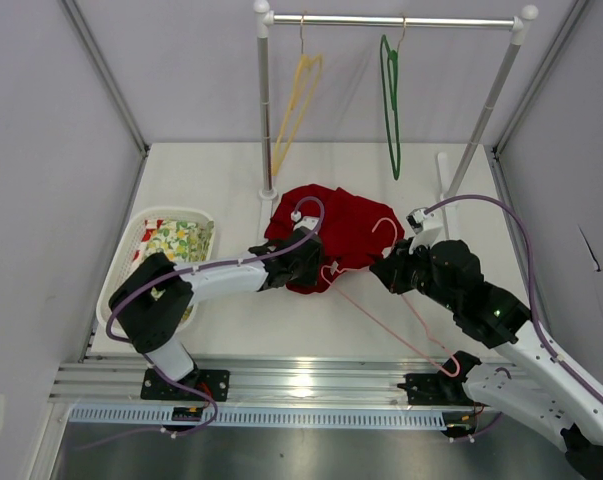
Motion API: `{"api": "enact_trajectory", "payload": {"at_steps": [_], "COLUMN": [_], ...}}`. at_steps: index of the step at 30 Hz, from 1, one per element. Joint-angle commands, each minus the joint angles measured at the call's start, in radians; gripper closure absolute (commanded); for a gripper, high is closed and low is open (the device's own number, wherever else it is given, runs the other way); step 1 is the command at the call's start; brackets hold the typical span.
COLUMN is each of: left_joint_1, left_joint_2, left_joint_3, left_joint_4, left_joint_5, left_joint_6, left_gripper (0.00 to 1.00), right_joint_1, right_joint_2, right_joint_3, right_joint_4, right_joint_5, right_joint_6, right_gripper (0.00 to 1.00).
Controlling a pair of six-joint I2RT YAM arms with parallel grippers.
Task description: Place the skirt on the hanger
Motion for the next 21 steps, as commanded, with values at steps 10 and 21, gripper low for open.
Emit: {"api": "enact_trajectory", "payload": {"at_steps": [10,21], "left_joint_1": [-0.008,-0.007], "left_joint_2": [-0.002,0.031], "left_joint_3": [0.041,0.04], "left_joint_4": [-0.016,-0.006], "left_joint_5": [-0.056,-0.087], "left_joint_6": [-0.007,0.006], "left_gripper": [0.58,0.59], "right_joint_1": [0.005,0.005], "right_joint_2": [-0.013,-0.007], "right_joint_3": [-0.03,-0.059], "right_joint_4": [0.025,0.056], "right_joint_5": [0.014,0.014], "right_joint_6": [-0.005,-0.007], "right_gripper": [1.0,1.0]}}
